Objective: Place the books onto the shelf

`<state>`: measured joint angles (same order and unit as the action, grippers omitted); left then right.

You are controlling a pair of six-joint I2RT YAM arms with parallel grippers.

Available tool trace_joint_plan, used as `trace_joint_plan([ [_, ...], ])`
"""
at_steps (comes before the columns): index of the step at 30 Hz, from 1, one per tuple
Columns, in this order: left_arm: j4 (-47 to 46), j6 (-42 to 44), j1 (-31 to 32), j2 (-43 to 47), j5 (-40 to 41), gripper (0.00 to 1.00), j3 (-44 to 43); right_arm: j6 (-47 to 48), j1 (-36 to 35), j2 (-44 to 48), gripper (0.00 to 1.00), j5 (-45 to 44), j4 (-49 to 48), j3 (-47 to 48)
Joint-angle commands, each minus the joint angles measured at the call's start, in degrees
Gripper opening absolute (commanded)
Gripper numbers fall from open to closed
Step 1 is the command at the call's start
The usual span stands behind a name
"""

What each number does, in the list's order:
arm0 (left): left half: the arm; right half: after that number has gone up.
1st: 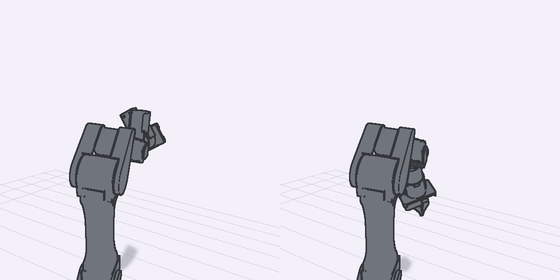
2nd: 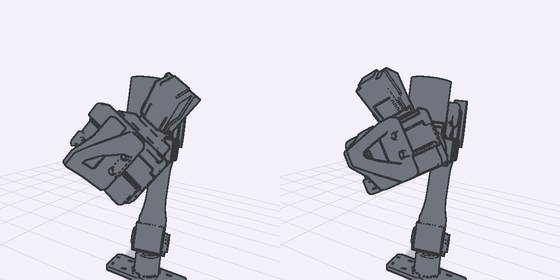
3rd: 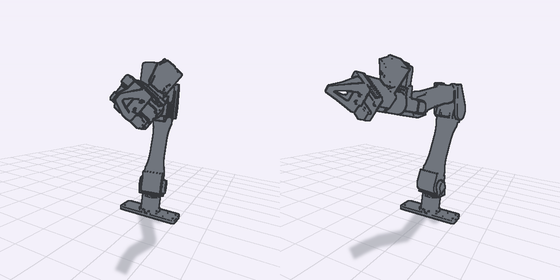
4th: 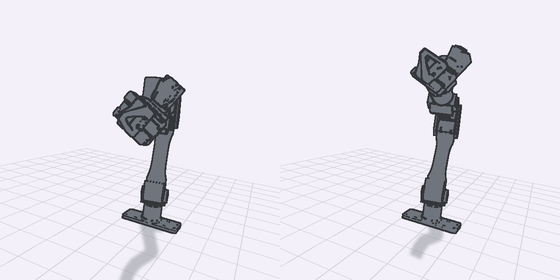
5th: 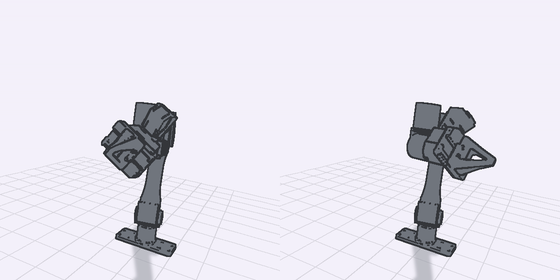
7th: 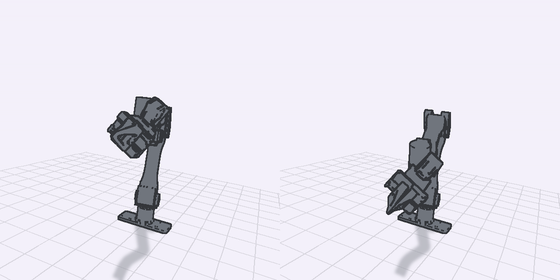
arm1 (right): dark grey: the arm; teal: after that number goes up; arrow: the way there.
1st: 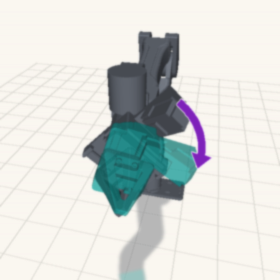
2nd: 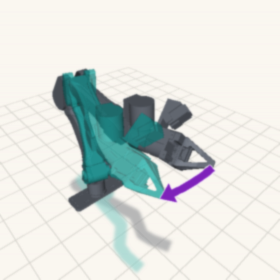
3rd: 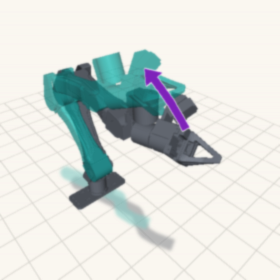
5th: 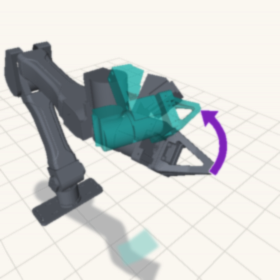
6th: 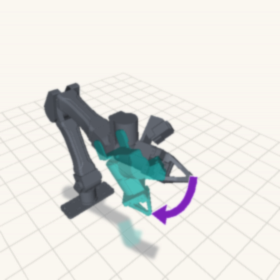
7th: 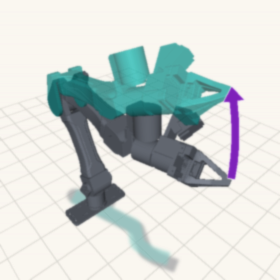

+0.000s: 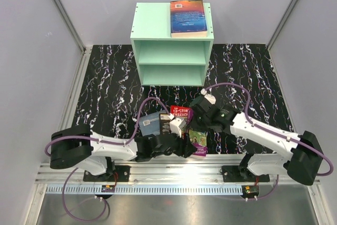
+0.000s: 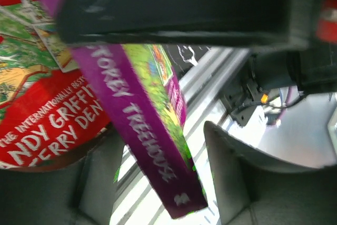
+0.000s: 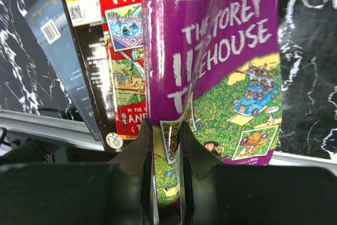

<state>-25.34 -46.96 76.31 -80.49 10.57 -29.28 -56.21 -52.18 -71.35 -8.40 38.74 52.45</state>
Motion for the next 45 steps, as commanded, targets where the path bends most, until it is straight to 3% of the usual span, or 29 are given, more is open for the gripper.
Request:
trace_joint_plan([
  [1,2.65,-0.94,0.33,0.86,7.44,0.5,-3.68,-2.41,-0.55,5.16,0.0,1.46,-2.71,-0.67],
  [2,3.62,-1.2,0.33,1.29,8.23,0.41,-3.94,-2.85,-0.55,5.95,0.0,1.2,-2.62,-1.9],
  [3,5.29,-1.64,0.33,1.47,9.28,0.18,-4.12,-3.29,-0.55,7.44,0.0,1.2,-2.36,-2.43],
  [5,7.05,-2.08,0.33,1.82,10.35,0.0,-4.91,-3.56,-0.55,8.59,0.0,0.93,-2.01,-2.96],
  [6,9.06,-2.17,0.33,1.91,11.05,0.0,-5.26,-3.73,-0.55,9.29,0.0,0.67,-1.13,-2.79],
  [10,16.36,-0.16,0.5,4.19,11.49,0.0,-9.73,-4.61,-0.55,11.32,0.87,-5.8,6.24,1.07],
  [11,18.38,0.55,0.59,4.98,11.58,0.0,-10.88,-5.14,-0.55,12.11,0.9,-7.84,8.69,3.78],
  [12,22.66,2.21,0.76,5.77,11.93,0.0,-12.11,-6.01,-0.55,14.11,1.0,-9.77,13.07,5.2],
  [16,32.18,6.96,1.03,11.48,13.42,0.0,-18.17,-7.95,-0.55,21.33,1.0,-18.82,21.19,11.35],
  [21,40.89,17.75,0.16,17.82,17.11,0.01,-34.04,-8.13,-0.55,29.76,1.0,-22.18,23.66,14.0],
  [26,43.54,28.47,-5.64,13.54,15.89,0.03,-52.08,-9.09,-0.55,31.18,1.0,-19.9,23.75,11.63],
  [32,38.44,35.36,-16.01,5.53,7.21,0.07,-74.41,-10.76,-0.55,34.87,1.0,-15.42,21.46,5.31],
  [34,37.39,34.48,-21.1,1.14,3.6,0.07,-81.42,-10.94,-0.55,36.63,1.0,-15.33,21.99,4.6],
  [37,31.51,28.26,-29.62,-5.17,-5.8,0.09,-85.32,-10.94,-0.46,38.56,1.0,-15.85,23.57,4.51],
  [39,28.95,20.36,-34.1,-9.23,-13.7,0.09,-90.76,-10.94,-0.55,39.45,1.0,-15.94,24.71,4.77],
  [41,27.55,12.3,-41.82,-16.78,-20.72,0.09,-97.51,-11.12,-0.55,40.24,1.0,-15.94,26.2,5.56],
  [43,24.22,5.69,-45.53,-25.54,-29.84,0.1,-101.84,-11.56,-0.55,40.94,1.0,-15.94,28.39,6.09],
  [45,22.28,-6.0,-50.44,-32.07,-34.89,0.08,-108.6,-12.0,-0.55,42.43,1.0,-16.2,29.72,6.35],
])
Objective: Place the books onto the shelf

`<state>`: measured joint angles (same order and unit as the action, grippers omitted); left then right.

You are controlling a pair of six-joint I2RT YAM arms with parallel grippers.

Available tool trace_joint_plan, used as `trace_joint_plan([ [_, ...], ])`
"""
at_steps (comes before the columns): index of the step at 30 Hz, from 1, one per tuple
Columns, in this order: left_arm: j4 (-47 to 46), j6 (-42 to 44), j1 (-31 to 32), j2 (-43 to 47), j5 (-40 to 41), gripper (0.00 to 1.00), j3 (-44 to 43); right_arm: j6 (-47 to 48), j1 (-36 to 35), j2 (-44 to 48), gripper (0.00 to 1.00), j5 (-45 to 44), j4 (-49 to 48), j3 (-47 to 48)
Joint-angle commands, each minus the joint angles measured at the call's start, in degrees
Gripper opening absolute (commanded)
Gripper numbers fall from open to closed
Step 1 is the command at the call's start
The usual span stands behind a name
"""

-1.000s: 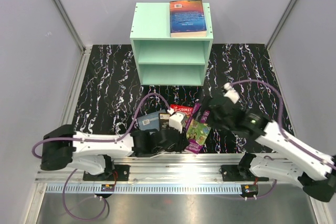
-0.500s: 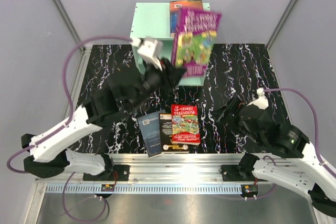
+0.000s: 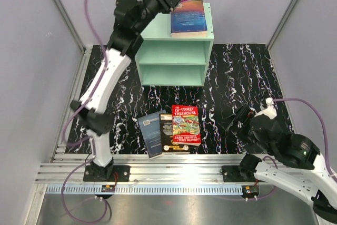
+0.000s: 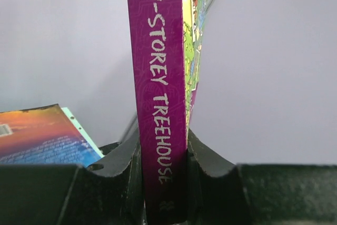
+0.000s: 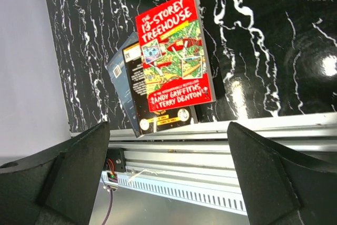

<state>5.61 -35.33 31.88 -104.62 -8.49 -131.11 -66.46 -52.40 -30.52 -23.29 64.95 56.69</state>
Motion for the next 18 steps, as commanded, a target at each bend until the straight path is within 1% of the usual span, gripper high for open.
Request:
trace_joint_plan([
  [1,-11.21,-21.06,-7.08,-12.49,-18.64,0.03,-8.01,-2.18,-0.33,2.22,1.0,-1.41,4.56,2.2],
  [2,-12.19,-25.62,-7.88,-13.67,-19.1,0.03,-8.89,-2.45,-0.33,3.53,1.0,-1.58,5.01,2.03],
  [5,-13.42,-29.95,-9.03,-16.22,-19.72,0.03,-8.73,-2.89,-0.33,5.73,1.0,-2.29,6.33,1.67],
  [8,-11.94,-30.94,-9.55,-16.5,-21.13,0.03,-8.73,-2.98,-0.33,6.18,1.0,-2.64,6.68,1.67],
  [11,-7.28,-29.45,-9.64,-15.27,-21.56,0.04,-8.81,-2.63,-0.33,5.3,1.0,-2.38,6.33,2.02],
  [14,-6.48,-32.6,-10.43,-15.44,-25.16,0.04,-8.99,-2.36,-0.33,4.42,1.0,-1.85,5.54,1.76],
  [16,-5.7,-34.44,-11.4,-16.05,-27.7,0.02,-8.9,-2.45,-0.33,4.33,1.0,-1.32,4.67,1.32],
  [17,-5.69,-34.28,-11.75,-16.06,-28.24,0.01,-8.9,-2.45,-0.33,4.24,1.0,-0.89,4.31,1.15],
  [18,-3.69,-34.02,-11.75,-15.97,-28.33,0.01,-8.81,-2.54,-0.33,4.24,1.0,-0.71,4.14,0.97],
])
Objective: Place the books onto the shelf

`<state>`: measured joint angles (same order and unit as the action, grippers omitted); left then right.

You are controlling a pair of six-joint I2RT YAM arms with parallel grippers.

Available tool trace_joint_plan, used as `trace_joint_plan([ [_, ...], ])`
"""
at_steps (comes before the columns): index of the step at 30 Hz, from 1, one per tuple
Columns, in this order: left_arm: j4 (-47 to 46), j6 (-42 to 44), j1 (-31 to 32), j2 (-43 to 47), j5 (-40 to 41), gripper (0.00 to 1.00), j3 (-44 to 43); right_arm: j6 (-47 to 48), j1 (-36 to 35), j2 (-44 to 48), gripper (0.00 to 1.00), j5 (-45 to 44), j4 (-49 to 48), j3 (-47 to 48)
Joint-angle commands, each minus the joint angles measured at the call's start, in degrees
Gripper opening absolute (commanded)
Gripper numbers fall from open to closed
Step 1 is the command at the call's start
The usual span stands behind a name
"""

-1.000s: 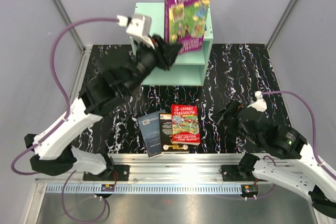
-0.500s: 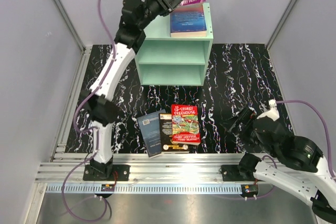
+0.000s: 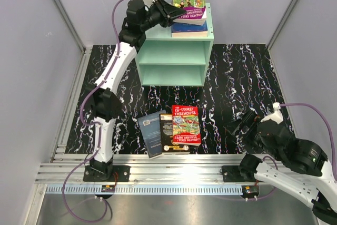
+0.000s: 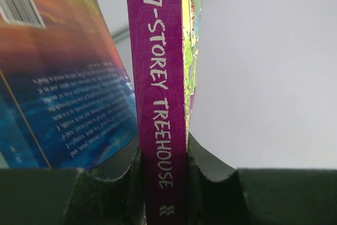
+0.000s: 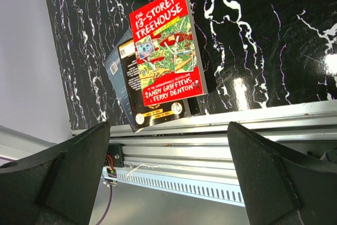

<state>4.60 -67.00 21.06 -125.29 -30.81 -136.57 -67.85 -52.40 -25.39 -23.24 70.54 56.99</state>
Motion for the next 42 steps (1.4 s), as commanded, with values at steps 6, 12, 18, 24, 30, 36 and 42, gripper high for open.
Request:
trace_joint_plan([
  [6,8.03,1.52,-1.2,7.78,-4.8,0.05,-1.85,-1.75,-0.33,-0.45,1.0,-0.66,-0.94,0.66],
  [12,14.21,1.0,-1.37,8.49,-5.22,0.24,-0.45,-2.02,-0.33,0.6,1.0,-1.36,-0.05,0.84],
  [18,18.69,2.22,-1.29,9.36,-6.72,0.56,-0.27,-2.11,-0.42,0.78,1.0,-1.01,-0.14,-0.04],
  [24,20.01,2.4,-1.37,7.61,-10.49,0.84,-0.62,-2.02,-0.33,0.69,1.0,-0.31,-1.46,-0.92],
  [30,29.65,9.06,-1.72,8.83,-9.11,0.99,-2.56,-2.11,-0.33,1.04,1.0,0.13,-0.94,-1.09],
  [36,44.87,19.88,-2.25,12.79,1.09,0.99,-0.28,-2.28,-0.33,2.54,1.0,-0.22,-0.23,-1.45],
  [42,53.83,26.48,-2.25,16.91,13.74,0.99,-0.36,-2.11,-0.33,1.66,1.0,0.57,-1.19,-2.32],
])
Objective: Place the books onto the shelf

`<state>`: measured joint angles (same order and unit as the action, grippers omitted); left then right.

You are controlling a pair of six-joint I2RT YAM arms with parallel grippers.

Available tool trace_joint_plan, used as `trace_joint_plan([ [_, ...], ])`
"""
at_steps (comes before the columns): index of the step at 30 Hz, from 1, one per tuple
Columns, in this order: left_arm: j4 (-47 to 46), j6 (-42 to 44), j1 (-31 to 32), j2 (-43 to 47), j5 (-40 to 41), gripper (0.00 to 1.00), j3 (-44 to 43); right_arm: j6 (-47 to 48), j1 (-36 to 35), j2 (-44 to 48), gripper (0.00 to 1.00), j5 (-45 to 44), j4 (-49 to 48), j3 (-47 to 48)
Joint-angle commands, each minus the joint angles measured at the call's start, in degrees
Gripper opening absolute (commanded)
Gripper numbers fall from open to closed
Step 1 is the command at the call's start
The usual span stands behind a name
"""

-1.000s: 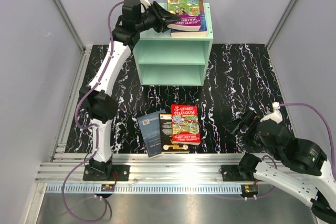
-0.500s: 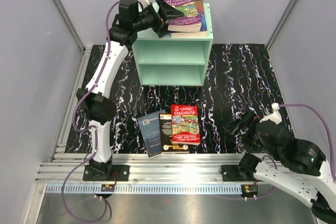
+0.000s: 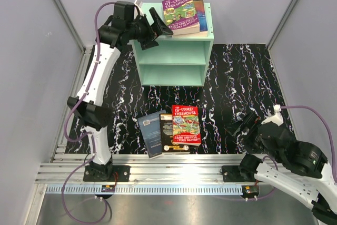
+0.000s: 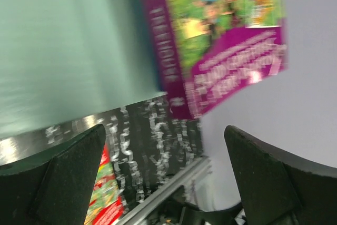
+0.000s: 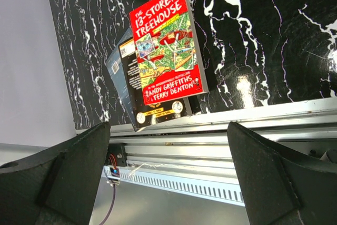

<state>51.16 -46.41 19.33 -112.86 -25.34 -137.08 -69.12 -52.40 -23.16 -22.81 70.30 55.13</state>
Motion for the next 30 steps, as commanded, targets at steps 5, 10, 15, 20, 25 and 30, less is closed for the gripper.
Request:
trace_joint_plan([
  [5,5.11,5.99,-1.14,9.05,20.67,0.99,3.9,-0.75,-0.33,-0.31,1.0,0.22,-1.83,-1.43],
  [10,-17.38,3.53,-1.05,19.51,23.32,0.63,22.71,-0.75,-0.33,-0.66,1.0,0.31,-2.19,-2.4],
  [15,-19.95,3.52,-0.96,19.26,23.33,0.28,21.77,-0.58,-0.42,-0.66,1.0,-0.22,-2.27,-3.01],
  [20,-21.8,4.66,0.53,16.36,23.05,0.23,18.43,0.13,-0.42,-1.63,1.0,-0.4,-3.5,-3.45],
  [25,-27.33,6.51,2.55,12.67,27.1,0.22,17.99,0.83,-0.33,-2.86,1.0,0.13,-4.91,-3.98],
  [30,-24.71,8.09,3.78,5.38,29.38,0.21,8.07,0.83,-0.33,-2.07,1.0,0.05,-4.39,-4.33],
])
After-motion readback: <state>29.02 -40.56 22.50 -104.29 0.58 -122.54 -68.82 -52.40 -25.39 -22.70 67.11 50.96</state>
